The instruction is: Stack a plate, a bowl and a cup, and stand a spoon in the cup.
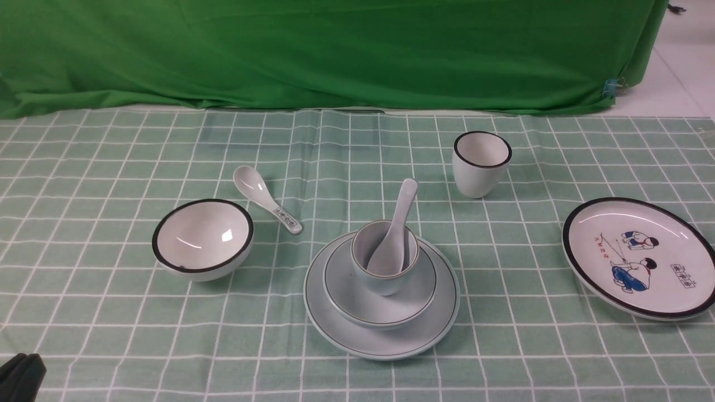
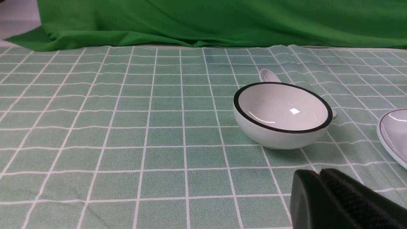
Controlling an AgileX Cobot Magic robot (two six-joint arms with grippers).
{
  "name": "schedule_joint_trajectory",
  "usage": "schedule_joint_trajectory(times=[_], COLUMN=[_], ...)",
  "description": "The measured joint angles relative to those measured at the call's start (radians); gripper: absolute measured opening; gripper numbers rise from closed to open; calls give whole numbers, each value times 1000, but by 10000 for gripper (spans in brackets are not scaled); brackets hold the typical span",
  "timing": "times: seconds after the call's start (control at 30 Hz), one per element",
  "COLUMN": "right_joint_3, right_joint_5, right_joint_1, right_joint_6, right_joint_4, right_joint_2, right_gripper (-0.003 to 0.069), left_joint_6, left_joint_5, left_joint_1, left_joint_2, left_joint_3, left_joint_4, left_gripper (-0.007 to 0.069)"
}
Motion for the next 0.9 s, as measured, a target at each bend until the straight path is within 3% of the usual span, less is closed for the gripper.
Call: schedule_joint_trajectory(times=[0.9], right_joint_3=[0], right_joint_5=[0], right_joint_1=[0], right_joint_6=[0], right_joint_4=[0], right_joint_2=[0], right_gripper=[242], left_joint_6=[-1], left_joint_5=[0], left_joint_1=[32], left_joint_2=[0], left_joint_3=[0], left_joint_4=[3], left_gripper=[12])
